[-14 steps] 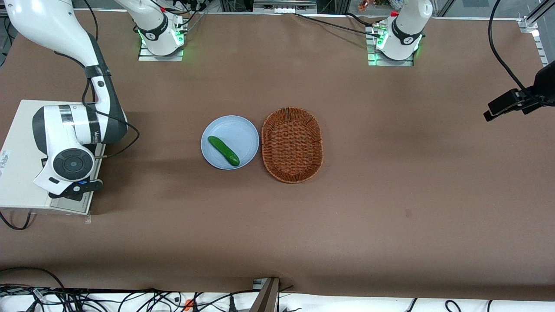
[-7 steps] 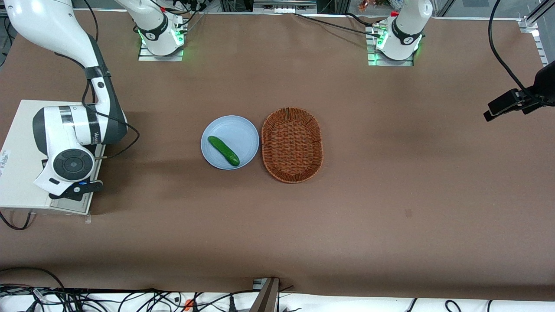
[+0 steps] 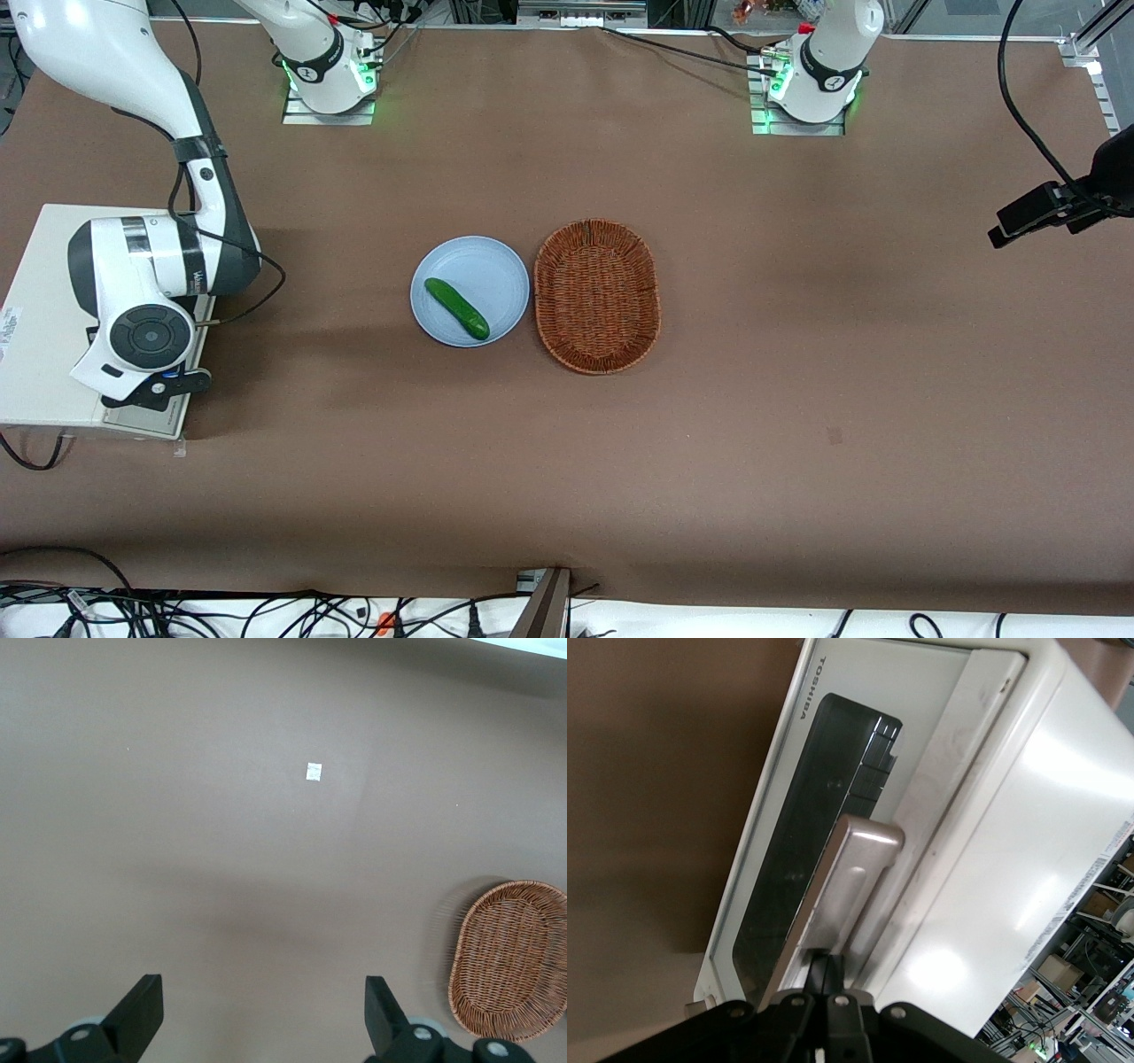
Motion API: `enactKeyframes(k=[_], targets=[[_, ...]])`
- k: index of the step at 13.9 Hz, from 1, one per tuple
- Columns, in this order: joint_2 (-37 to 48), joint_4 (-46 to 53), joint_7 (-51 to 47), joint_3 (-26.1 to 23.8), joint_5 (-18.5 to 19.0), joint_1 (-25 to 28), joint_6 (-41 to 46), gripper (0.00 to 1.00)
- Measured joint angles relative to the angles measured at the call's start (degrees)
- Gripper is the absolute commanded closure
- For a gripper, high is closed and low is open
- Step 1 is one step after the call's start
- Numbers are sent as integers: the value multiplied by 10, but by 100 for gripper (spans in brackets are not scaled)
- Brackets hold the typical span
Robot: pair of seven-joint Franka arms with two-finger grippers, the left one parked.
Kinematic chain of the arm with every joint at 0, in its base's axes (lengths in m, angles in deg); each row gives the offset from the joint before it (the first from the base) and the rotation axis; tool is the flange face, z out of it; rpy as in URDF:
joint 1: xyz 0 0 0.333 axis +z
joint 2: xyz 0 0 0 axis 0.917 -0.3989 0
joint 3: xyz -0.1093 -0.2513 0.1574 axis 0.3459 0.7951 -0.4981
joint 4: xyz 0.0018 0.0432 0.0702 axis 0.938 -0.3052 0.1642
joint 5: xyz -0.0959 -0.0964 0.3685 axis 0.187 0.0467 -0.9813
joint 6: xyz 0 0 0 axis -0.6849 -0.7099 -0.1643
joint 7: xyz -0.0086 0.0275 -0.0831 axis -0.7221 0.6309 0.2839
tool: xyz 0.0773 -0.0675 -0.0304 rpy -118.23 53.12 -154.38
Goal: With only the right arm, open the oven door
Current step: 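Close the right gripper on the oven door handle, then pull the handle outward and down, swinging the oven door open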
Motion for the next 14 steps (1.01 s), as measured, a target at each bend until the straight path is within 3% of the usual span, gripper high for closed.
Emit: enactKeyframes(k=[14], targets=[[-7,-1,-4,-16,-79,12,-38,100]])
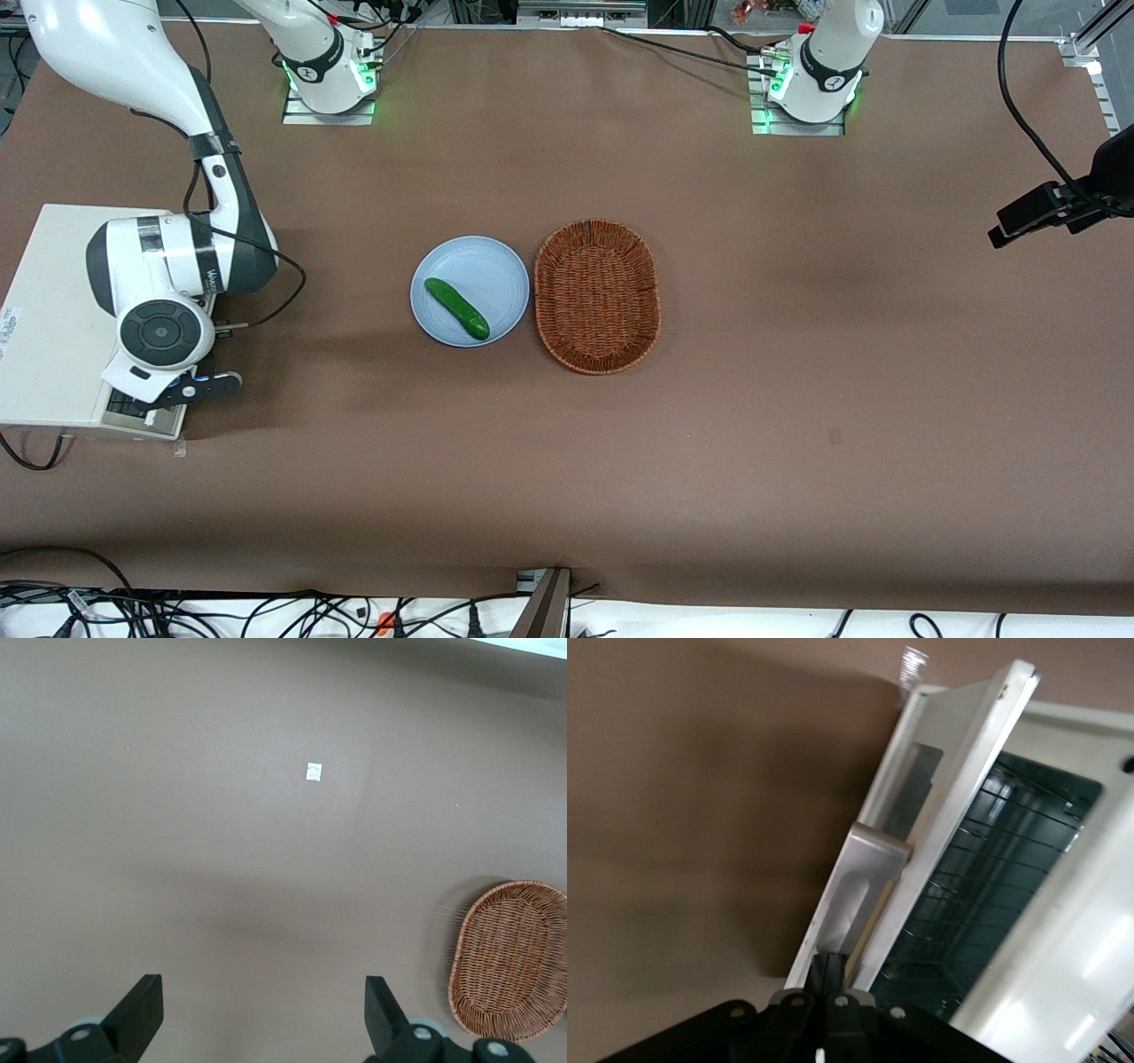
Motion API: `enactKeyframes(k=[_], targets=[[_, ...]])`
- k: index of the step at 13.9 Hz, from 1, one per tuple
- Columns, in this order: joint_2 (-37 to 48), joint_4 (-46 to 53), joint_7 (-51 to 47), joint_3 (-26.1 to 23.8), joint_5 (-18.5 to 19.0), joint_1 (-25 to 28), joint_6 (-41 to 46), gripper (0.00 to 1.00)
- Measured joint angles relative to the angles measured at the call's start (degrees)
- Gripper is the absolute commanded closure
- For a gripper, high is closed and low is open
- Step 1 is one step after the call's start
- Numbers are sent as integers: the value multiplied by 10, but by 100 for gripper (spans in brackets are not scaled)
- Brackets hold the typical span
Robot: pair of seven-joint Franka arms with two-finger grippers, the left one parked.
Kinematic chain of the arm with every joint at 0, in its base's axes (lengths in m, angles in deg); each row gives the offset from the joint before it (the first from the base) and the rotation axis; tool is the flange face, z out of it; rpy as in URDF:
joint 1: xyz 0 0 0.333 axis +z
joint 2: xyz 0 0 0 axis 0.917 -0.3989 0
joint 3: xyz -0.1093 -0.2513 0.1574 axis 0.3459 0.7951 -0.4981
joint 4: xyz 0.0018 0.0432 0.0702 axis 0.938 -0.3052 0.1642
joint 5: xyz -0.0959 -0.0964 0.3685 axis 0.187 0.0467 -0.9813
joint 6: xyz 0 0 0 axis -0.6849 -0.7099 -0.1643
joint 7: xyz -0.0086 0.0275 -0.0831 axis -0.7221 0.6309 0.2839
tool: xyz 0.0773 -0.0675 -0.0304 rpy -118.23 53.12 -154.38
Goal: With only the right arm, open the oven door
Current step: 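Pull the handle outward and down, swinging the oven door open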
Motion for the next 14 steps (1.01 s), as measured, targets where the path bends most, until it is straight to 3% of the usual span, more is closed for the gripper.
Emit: enactKeyframes(k=[14], targets=[[-124,2,-25,-24,-82,-11,-154,100]])
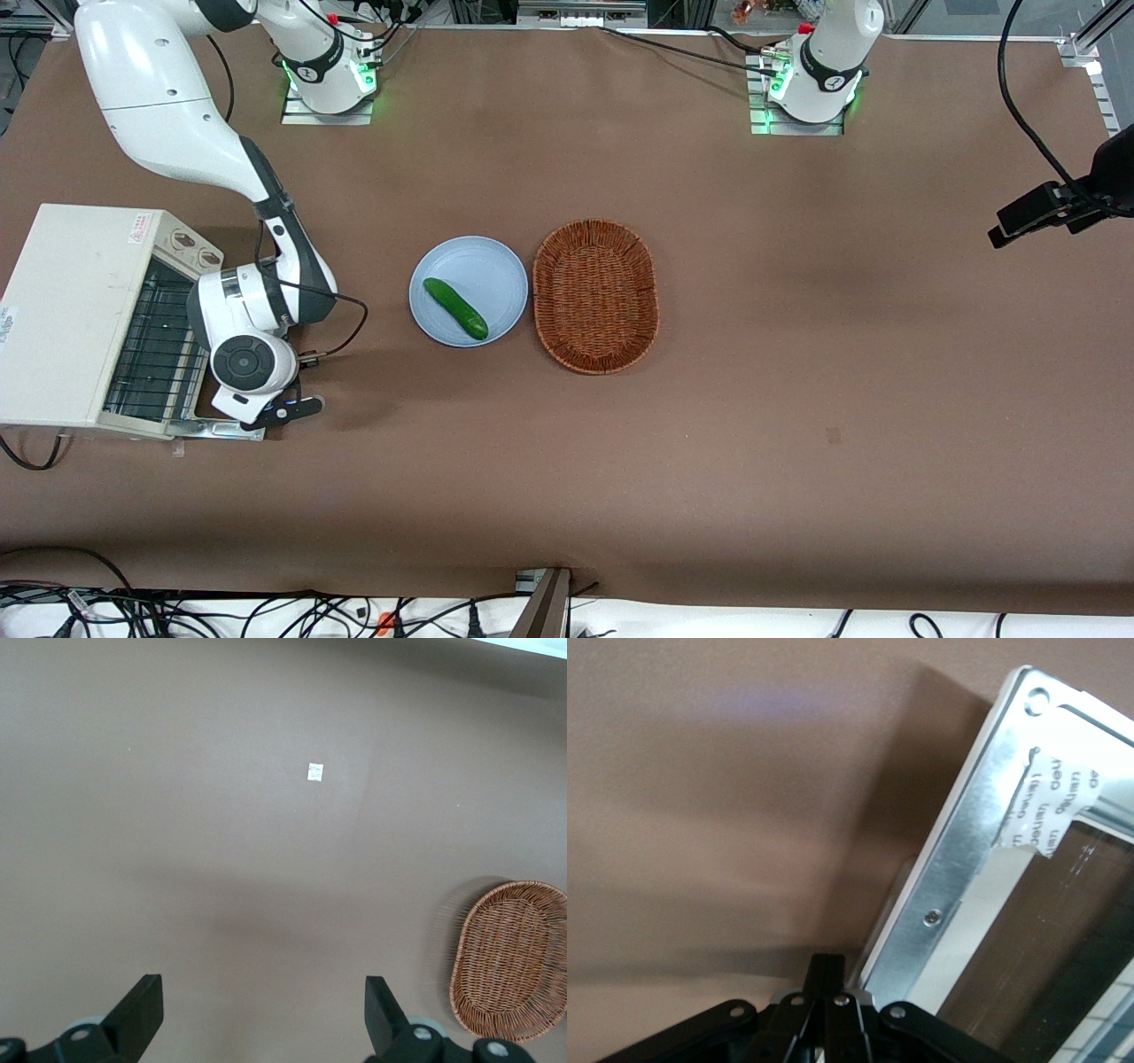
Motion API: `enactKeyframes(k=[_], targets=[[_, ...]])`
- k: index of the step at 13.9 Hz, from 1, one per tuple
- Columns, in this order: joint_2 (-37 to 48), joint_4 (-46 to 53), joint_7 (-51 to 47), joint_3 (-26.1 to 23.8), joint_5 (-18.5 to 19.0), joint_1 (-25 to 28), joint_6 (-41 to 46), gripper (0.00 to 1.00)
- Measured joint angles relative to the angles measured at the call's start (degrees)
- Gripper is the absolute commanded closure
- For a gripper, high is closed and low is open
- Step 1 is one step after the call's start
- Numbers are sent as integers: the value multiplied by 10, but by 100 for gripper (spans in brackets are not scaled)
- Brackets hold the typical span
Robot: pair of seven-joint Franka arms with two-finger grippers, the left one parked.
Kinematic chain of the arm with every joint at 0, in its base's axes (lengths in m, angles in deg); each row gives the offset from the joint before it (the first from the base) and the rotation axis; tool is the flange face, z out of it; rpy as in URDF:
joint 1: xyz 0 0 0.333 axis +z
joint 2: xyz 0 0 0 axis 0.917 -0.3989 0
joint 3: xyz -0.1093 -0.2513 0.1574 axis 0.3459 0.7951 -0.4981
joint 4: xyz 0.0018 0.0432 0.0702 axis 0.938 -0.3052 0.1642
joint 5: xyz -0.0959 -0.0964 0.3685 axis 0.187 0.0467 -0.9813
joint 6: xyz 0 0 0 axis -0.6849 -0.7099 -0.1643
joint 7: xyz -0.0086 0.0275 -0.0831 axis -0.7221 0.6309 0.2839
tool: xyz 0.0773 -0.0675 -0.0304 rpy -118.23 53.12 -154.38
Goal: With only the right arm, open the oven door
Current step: 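Pull the handle outward and down, swinging the oven door open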
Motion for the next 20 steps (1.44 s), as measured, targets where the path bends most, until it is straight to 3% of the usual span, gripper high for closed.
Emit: enactKeyframes(k=[4,12,20], targets=[[0,8,0,4,-57,-13,2,100],[0,11,-40,13,-61,-1,13,100],[0,10,-54,23,-135,14,44,100]])
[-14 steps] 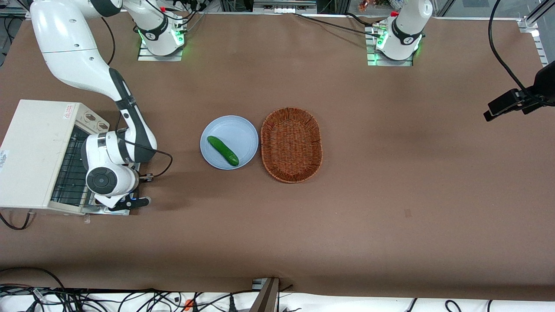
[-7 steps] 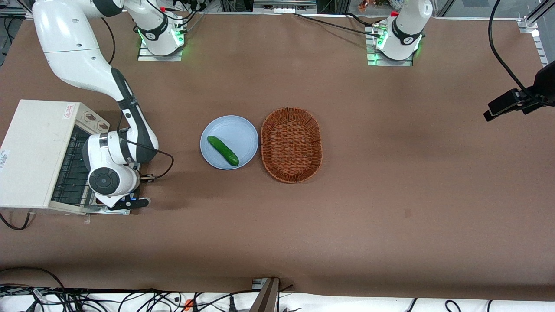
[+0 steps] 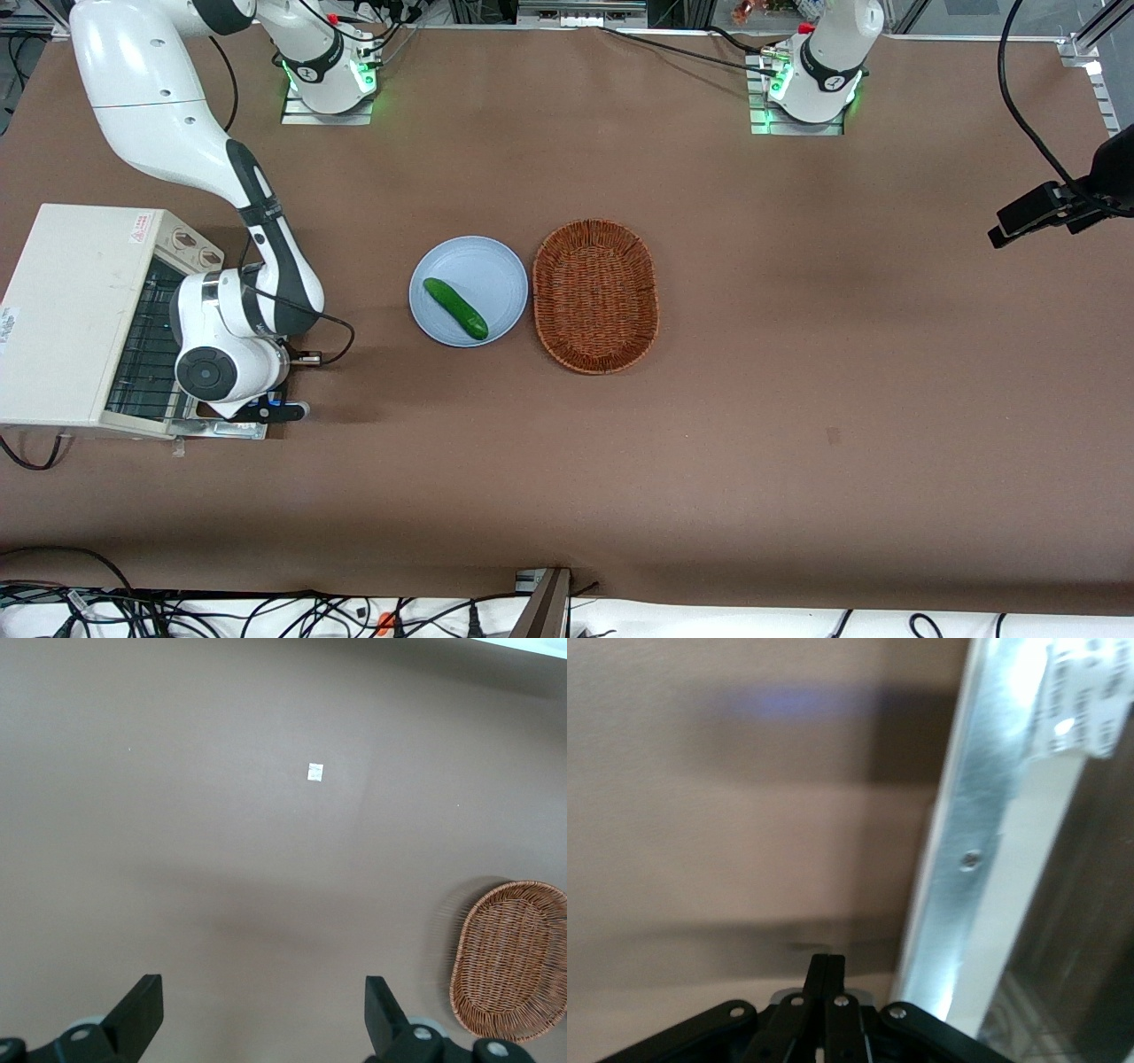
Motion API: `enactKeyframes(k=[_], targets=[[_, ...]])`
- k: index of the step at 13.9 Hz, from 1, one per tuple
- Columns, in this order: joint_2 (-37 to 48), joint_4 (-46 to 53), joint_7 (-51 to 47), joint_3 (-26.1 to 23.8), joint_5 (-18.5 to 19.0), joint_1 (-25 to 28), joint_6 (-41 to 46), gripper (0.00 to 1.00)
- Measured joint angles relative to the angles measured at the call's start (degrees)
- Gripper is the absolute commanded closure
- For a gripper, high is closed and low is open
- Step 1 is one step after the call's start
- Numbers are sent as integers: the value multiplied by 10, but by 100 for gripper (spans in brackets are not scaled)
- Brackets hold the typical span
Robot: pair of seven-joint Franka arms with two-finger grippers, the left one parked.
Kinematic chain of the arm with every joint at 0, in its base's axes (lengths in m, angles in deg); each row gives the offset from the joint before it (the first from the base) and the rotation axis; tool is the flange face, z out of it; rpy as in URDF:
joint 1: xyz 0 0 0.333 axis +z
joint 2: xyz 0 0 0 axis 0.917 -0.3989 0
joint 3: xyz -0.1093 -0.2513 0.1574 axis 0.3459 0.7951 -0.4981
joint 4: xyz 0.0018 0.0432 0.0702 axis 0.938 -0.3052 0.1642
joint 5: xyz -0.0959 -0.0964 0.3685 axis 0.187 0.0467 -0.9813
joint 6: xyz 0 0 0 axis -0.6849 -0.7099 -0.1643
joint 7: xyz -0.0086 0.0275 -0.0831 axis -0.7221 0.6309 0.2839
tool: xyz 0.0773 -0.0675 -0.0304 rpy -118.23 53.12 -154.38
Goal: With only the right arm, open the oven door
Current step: 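Pull the handle outward and down, swinging the oven door open, then release the door and lift the right gripper away from the oven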
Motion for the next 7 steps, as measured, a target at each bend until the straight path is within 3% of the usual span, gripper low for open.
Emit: enactKeyframes(k=[7], targets=[[10,80,2,7,-32,12,98,100]])
